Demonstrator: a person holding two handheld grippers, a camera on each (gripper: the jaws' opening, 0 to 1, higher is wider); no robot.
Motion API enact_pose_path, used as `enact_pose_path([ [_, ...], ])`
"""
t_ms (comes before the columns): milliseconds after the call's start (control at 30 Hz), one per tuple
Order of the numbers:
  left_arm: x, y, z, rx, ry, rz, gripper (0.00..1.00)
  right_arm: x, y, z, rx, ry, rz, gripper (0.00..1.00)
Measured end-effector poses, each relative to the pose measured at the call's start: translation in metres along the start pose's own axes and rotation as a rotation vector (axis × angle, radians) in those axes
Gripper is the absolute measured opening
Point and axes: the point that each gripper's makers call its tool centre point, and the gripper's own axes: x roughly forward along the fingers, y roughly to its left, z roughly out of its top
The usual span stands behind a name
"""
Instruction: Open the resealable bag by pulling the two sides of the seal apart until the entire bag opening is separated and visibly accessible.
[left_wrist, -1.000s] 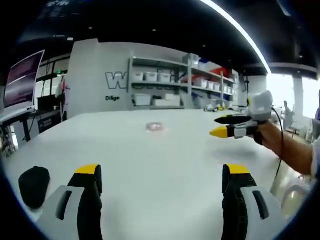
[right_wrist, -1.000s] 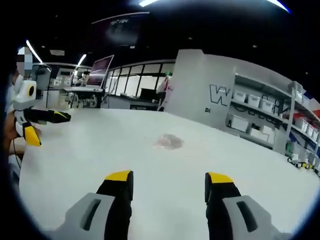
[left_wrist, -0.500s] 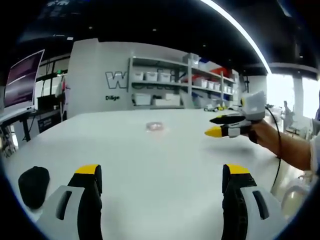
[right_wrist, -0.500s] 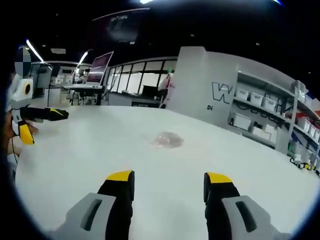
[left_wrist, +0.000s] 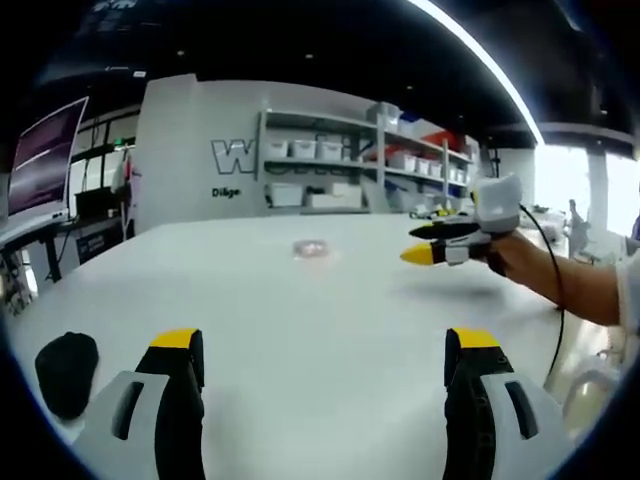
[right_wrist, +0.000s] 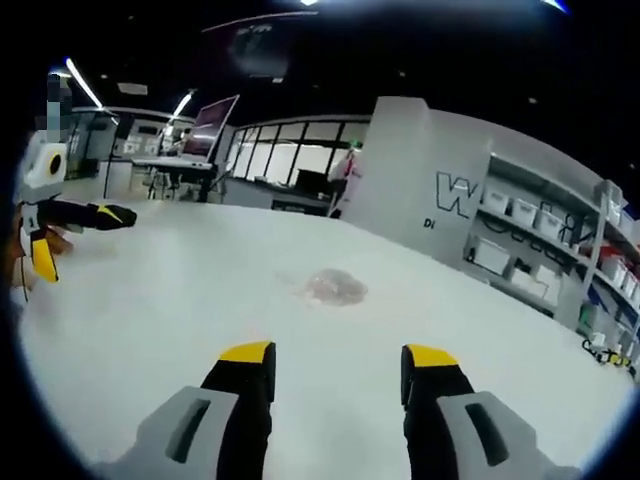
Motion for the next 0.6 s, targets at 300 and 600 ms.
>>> enact_pose_path([
  [300, 0.002, 0.000, -0.002, 0.004, 0.007, 0.002, 0.99, 0.010, 0.002, -0.002, -0.002, 0.002, 0.017, 0.48],
  [600, 0.001, 0.001, -0.003, 0.003, 0.009, 0.005, 0.99, 0.017, 0.004, -0.008, -0.021, 0.016, 0.034, 0.45],
])
